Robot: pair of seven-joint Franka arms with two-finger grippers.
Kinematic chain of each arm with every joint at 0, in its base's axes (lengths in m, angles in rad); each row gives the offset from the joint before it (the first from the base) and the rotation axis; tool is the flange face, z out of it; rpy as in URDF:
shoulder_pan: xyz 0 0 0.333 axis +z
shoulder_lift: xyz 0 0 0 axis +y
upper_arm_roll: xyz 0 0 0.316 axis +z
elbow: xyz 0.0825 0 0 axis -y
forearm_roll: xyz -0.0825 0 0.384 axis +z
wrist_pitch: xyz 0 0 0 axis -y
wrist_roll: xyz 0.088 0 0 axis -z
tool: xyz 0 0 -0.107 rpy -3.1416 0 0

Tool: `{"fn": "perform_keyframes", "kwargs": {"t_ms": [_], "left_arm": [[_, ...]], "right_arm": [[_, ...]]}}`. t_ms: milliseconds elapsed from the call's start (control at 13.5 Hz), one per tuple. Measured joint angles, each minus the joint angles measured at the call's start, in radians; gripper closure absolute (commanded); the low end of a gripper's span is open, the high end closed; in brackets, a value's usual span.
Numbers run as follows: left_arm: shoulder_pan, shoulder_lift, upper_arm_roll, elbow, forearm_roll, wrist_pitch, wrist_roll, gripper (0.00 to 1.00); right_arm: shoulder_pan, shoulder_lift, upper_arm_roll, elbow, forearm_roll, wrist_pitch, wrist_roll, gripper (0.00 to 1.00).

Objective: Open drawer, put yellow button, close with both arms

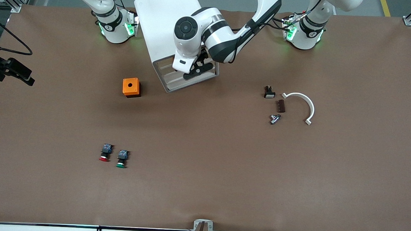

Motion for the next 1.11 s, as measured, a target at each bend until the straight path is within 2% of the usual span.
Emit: {"fn": "perform_keyframes", "kwargs": {"t_ms": [149, 446, 669, 1114], "left_arm": [[0.074, -0.013, 0.008, 0.017, 0.031, -0.037, 0.0, 0.0], [0.241, -0.096, 0.008, 0.042, 0.187, -0.162, 0.059, 0.0], [0.337, -0.193, 0.01, 0.048, 0.2, -0.236, 0.252, 0.0], [0.573, -0.325, 0.012, 0.048, 0.202, -0.27, 0.553, 0.0]], "right_arm": [[0.0, 0.0, 0.0, 0.0, 0.0, 0.0, 0.0, 0.0], [0.0, 0.0, 0.0, 0.0, 0.0, 0.001, 0.0, 0.0], [0.0, 0.0, 0.001, 0.0, 0.0, 0.004, 0.0, 0.0], [-0.012, 0.0, 0.012, 0.0, 0.0, 0.016, 0.0, 0.0]]}}
